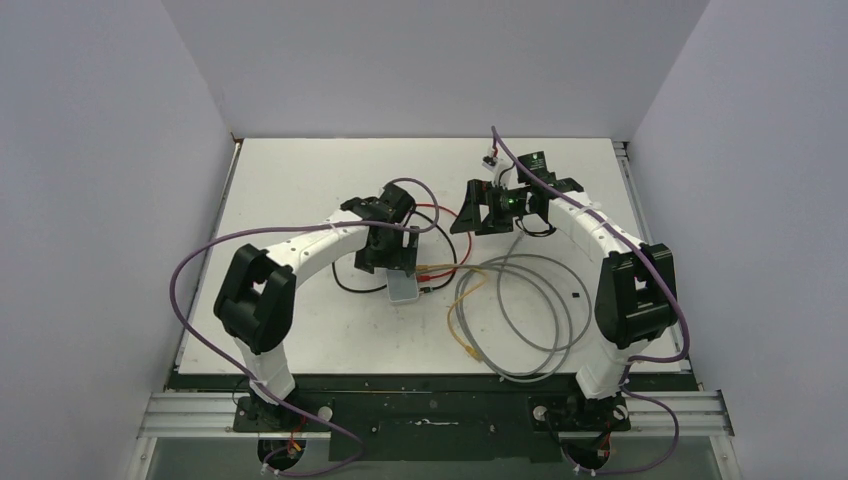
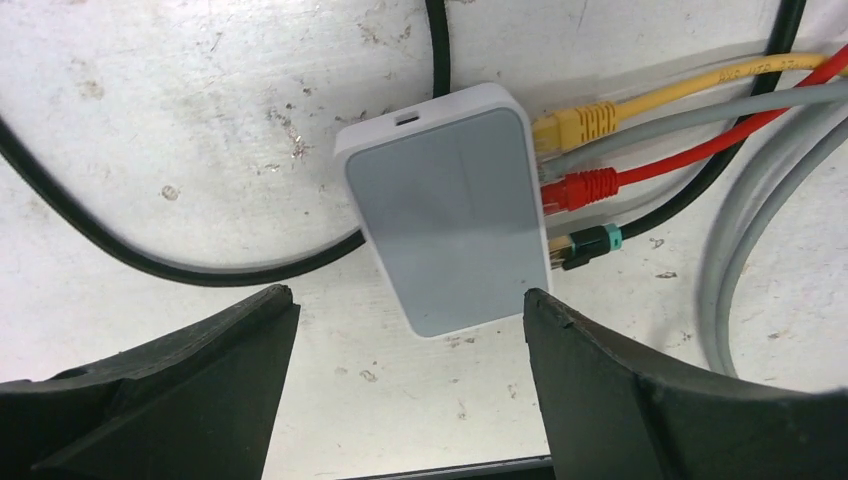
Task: Pull the plug from the switch port
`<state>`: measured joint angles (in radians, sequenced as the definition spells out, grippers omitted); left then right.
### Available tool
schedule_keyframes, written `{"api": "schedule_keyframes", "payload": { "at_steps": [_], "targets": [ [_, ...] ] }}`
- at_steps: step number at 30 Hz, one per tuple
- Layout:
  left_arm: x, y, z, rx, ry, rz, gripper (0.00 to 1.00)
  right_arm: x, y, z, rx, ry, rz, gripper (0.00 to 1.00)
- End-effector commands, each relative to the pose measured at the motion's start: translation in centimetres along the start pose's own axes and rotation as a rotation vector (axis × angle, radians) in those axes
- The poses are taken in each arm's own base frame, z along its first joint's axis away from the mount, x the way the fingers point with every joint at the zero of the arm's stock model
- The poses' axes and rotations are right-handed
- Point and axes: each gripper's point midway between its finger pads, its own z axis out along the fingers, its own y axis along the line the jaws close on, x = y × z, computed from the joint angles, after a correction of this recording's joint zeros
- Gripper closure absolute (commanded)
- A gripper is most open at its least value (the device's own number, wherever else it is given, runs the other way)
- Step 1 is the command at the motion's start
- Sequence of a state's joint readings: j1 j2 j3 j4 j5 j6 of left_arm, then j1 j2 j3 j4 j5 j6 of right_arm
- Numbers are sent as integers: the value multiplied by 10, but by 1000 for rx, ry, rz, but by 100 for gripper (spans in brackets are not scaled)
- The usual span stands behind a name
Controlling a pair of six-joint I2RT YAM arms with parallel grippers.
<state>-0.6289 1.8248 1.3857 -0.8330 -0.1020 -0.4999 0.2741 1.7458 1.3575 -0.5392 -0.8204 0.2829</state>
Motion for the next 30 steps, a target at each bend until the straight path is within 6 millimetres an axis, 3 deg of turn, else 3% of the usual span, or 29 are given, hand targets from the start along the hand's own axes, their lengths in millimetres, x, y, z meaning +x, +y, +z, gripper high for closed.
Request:
{"api": "schedule_keyframes", "payload": {
  "at_steps": [1, 6, 8, 16, 20, 30],
  "targets": [
    [-9, 1, -14, 12, -87, -46, 18, -7, 7, 1, -67, -24, -46, 3],
    [-8, 0, -14, 17, -88, -49, 18, -6, 12, 5, -85, -26, -73, 0],
    [-7, 0, -14, 16, -85, -65, 18, -6, 12, 7, -87, -27, -78, 5],
    [11, -4, -6, 88, -6, -296, 18, 6, 18, 43, -113, 82, -105, 0],
    [15, -19, -6, 201, -8, -391, 19, 17, 21, 64, -125, 146, -100, 10],
    [29, -25, 3, 160, 17, -417, 16, 17, 31, 99, -152, 182, -93, 23]
  ]
}}
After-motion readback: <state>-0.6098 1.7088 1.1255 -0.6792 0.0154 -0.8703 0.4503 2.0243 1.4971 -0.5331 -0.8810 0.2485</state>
